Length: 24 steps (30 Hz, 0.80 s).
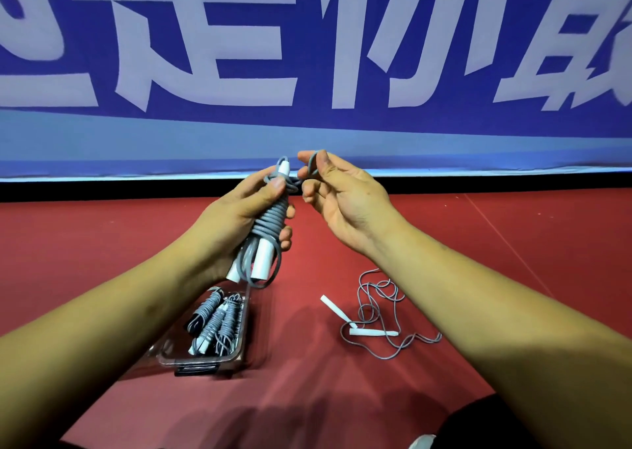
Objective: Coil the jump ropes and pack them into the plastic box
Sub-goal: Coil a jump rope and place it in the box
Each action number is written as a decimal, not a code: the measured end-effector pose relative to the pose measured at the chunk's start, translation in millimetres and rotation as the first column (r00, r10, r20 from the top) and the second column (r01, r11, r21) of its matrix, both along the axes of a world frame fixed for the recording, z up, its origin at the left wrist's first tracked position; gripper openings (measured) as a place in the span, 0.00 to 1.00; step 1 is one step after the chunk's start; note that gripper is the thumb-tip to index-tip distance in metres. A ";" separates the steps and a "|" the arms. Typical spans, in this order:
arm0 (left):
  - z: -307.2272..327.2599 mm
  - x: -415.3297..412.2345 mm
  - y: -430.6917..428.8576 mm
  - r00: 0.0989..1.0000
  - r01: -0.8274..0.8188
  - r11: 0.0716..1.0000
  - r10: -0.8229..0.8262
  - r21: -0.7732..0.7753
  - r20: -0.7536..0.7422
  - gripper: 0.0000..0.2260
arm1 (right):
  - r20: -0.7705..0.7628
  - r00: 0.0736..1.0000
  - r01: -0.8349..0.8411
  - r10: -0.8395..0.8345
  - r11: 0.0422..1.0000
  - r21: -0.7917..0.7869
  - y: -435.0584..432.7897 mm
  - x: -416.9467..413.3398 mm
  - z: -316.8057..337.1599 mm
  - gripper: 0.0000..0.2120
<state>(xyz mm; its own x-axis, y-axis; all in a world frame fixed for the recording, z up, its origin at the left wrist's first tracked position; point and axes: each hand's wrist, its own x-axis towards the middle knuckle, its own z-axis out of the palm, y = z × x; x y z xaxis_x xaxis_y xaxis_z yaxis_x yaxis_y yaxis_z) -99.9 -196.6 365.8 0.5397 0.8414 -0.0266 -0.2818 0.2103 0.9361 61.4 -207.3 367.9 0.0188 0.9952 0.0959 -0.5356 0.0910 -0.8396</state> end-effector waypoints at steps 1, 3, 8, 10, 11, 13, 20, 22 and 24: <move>-0.9 0.7 -1.5 0.999 -0.041 0.999 0.042 0.033 -0.033 0.21 | 0.000 1.000 0.000 0.000 1.000 -0.010 0.4 -1.1 0.8 0.10; -1.7 1.3 -3.8 0.991 -0.105 0.992 0.111 0.070 -0.080 0.22 | 0.000 1.000 -0.020 0.020 0.999 -0.032 0.0 -2.6 3.0 0.11; 0.0 -6.9 -2.0 0.991 -0.088 0.996 0.091 0.031 -0.093 0.19 | 0.159 0.985 -0.070 0.068 0.998 0.004 -0.9 -0.7 4.8 0.12; 1.6 -8.5 -2.0 0.992 -0.064 0.998 0.067 0.025 -0.103 0.19 | 0.278 0.960 -0.038 0.023 0.998 0.052 -0.4 0.6 2.4 0.12; 1.9 -8.1 -2.4 0.992 -0.064 0.997 0.068 0.032 -0.106 0.19 | 0.308 0.951 -0.012 -0.009 0.998 0.066 -0.1 1.3 1.6 0.12; 1.7 -4.8 -4.3 0.992 -0.070 0.996 0.075 0.051 -0.106 0.20 | 0.341 0.938 0.039 -0.066 0.996 0.085 1.3 4.5 1.3 0.10; 0.9 -0.1 -6.7 0.998 0.018 0.995 -0.024 -0.095 -0.062 0.25 | 0.424 0.888 0.135 -0.175 0.983 0.124 1.5 16.8 2.0 0.06; 1.6 -1.8 -5.8 0.990 0.094 0.990 -0.104 -0.100 -0.097 0.19 | 0.318 0.942 0.106 -0.111 0.994 0.036 2.2 19.2 2.6 0.04; 0.5 -2.0 -6.3 0.969 0.174 0.981 -0.186 -0.085 -0.161 0.14 | 0.183 0.982 0.058 -0.043 0.995 -0.076 3.8 21.1 2.2 0.08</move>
<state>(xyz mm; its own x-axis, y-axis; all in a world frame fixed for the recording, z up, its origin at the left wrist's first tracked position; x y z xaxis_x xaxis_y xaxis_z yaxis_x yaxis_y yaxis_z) -101.9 -202.9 366.3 0.6651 0.7236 -0.1849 -0.0735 0.3097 0.9480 82.6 -203.5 370.1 0.0585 0.9980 0.0221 -0.3702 0.0423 -0.9280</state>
